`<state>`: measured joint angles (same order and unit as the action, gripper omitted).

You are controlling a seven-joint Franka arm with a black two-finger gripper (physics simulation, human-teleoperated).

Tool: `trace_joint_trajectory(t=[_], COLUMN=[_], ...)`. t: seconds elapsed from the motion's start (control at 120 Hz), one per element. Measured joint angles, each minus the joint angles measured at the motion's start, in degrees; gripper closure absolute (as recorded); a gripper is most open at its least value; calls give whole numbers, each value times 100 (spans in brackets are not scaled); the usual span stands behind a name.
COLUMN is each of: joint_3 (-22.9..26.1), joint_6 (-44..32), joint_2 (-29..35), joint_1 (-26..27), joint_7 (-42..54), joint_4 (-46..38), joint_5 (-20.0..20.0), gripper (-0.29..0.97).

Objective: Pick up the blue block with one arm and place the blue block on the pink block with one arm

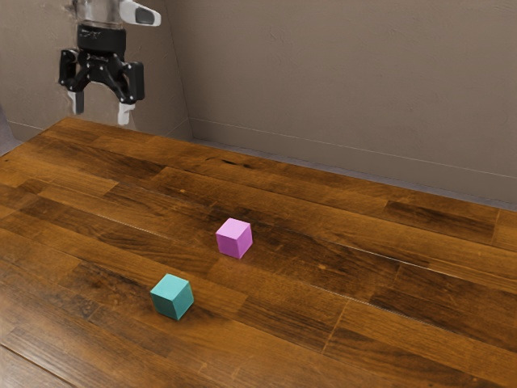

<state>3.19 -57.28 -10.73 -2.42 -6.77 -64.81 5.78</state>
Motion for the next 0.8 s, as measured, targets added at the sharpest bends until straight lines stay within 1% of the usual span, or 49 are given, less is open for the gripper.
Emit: trace_joint_trajectory(t=[0.133, 0.217, 0.3, 0.342, 0.408, 0.508, 0.608, 0.717, 0.8], joint_3=[62, -15, -61, -69, -73, -248, -273, -158, -132], joint_6=[-877, -1253, -1614, -2017, -2693, -3781, -4902, -6196, -6853], joint_2=[-132, 65, 207, 208, 314, 499, 547, 762, 883], joint_1=[-1, 19, -7, -5, -2, 29, -45, -7, 80], joint_7=[-339, -586, -668, -391, 123, 975, 1747, 2399, 2641], joint_4=[-196, -962, -1386, -1694, -2640, -4040, -4854, -5861, -6209], joint_5=[-25, -102, -119, -76, -65, -556, -809, -871, -891], gripper=[0, 0, 0, 0, 0, 0, 0, 0, 0])
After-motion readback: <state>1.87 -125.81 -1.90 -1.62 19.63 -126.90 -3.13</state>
